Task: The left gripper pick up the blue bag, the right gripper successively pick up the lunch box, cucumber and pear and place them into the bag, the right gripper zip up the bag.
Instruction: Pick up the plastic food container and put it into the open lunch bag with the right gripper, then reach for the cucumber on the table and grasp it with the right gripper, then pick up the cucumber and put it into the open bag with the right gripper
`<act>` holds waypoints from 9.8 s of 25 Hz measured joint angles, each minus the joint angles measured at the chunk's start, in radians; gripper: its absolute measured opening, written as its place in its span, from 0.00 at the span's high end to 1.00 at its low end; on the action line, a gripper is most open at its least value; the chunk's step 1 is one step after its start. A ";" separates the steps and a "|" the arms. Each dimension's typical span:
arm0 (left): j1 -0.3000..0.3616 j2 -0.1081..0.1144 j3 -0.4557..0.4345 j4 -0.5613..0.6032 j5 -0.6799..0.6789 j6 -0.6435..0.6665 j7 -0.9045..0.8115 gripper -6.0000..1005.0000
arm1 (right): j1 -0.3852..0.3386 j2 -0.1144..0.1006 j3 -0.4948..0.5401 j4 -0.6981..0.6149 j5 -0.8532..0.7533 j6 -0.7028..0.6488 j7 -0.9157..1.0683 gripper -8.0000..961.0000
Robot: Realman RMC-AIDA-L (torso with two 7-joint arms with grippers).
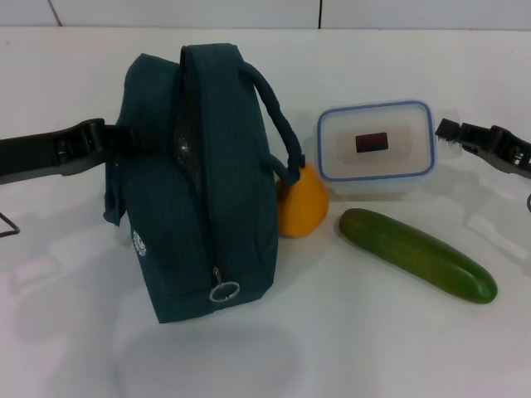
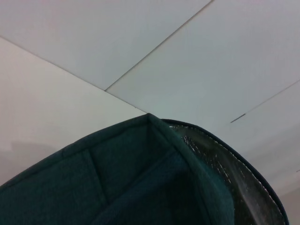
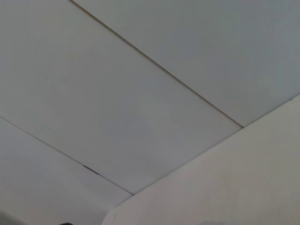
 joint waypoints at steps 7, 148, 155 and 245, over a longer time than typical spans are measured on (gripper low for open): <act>0.000 0.000 -0.003 0.000 -0.003 -0.001 0.000 0.95 | -0.006 0.001 0.000 -0.001 0.046 -0.005 -0.001 0.88; -0.123 0.006 -0.091 -0.260 -0.129 0.030 0.191 0.95 | 0.462 0.040 0.003 0.373 0.216 -0.133 0.083 0.71; -0.129 0.008 -0.127 -0.311 -0.130 0.032 0.225 0.95 | 0.374 0.039 0.004 0.223 0.227 -0.183 0.013 0.42; -0.148 0.006 -0.199 -0.431 -0.130 0.047 0.286 0.95 | 0.464 0.032 -0.795 -0.543 -0.823 -0.162 0.585 0.35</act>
